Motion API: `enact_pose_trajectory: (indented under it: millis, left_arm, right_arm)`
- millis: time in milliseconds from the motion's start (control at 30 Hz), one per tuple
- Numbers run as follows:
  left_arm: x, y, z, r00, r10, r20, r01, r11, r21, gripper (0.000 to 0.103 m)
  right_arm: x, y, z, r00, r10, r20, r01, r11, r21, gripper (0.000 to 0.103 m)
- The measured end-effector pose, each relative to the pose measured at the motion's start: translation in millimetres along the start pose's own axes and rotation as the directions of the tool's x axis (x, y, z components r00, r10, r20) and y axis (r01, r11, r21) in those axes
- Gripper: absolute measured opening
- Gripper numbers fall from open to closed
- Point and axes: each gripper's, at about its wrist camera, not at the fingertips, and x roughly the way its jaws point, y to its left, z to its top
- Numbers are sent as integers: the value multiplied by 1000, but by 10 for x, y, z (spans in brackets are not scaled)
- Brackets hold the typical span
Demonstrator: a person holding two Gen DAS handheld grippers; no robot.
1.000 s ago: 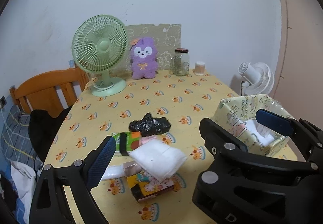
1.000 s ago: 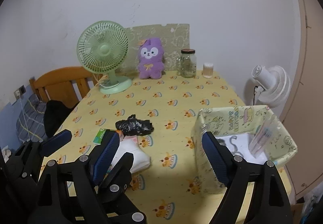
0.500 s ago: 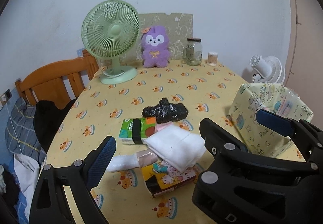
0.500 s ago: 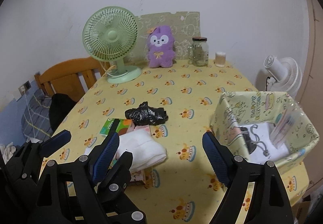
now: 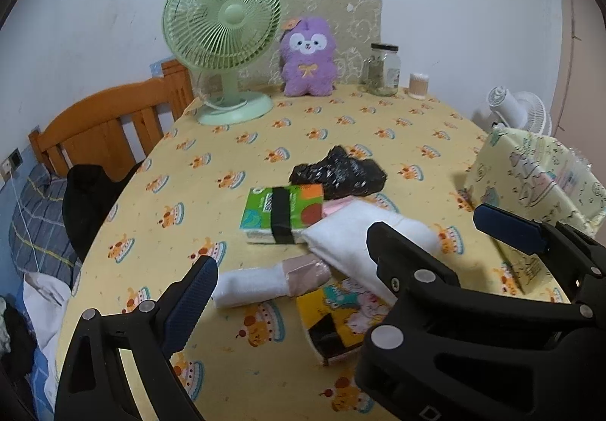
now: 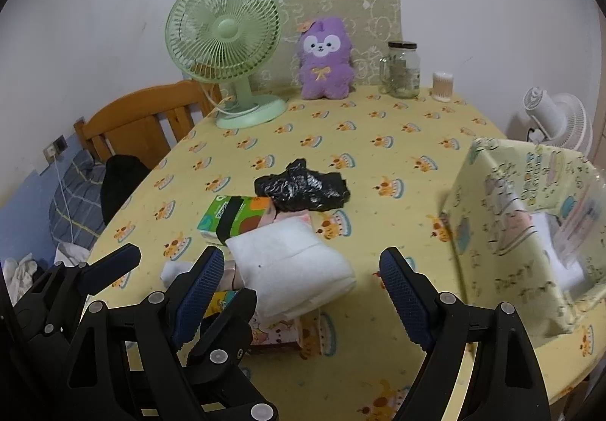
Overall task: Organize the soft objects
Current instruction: 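Grasp the white cloth with the right gripper and lift it, then grasp the cartoon-printed tissue box with the left gripper while right holds the cloth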
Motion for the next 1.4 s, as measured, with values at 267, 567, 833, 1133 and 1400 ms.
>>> enact_pose_trajectory:
  millis: [267, 567, 833, 1133, 1400]
  left_arm:
    - [221, 85, -63, 999, -5, -47, 3, 1000, -29, 96]
    - [361, 124, -154, 996, -19, -85, 14, 998, -57, 96]
    - [335, 83, -133, 997, -7, -72, 4, 999, -45, 96]
    - [176, -82, -122, 999, -22, -39, 20, 999, -47, 96]
    - [127, -287, -142, 999, -40, -36, 39, 999, -36, 96]
  right_arm:
    - [281, 42, -40, 998, 11, -54, -12, 1000, -18, 87]
    - [510, 78, -101, 995, -5, -104, 0, 999, -45, 75]
    - [470, 40, -96, 997, 1, -79, -4, 999, -36, 33]
    - [234, -93, -86, 1000, 0, -23, 0, 1000, -20, 22]
    - [76, -288, -139, 1000, -15, -2, 15, 1000, 11, 21]
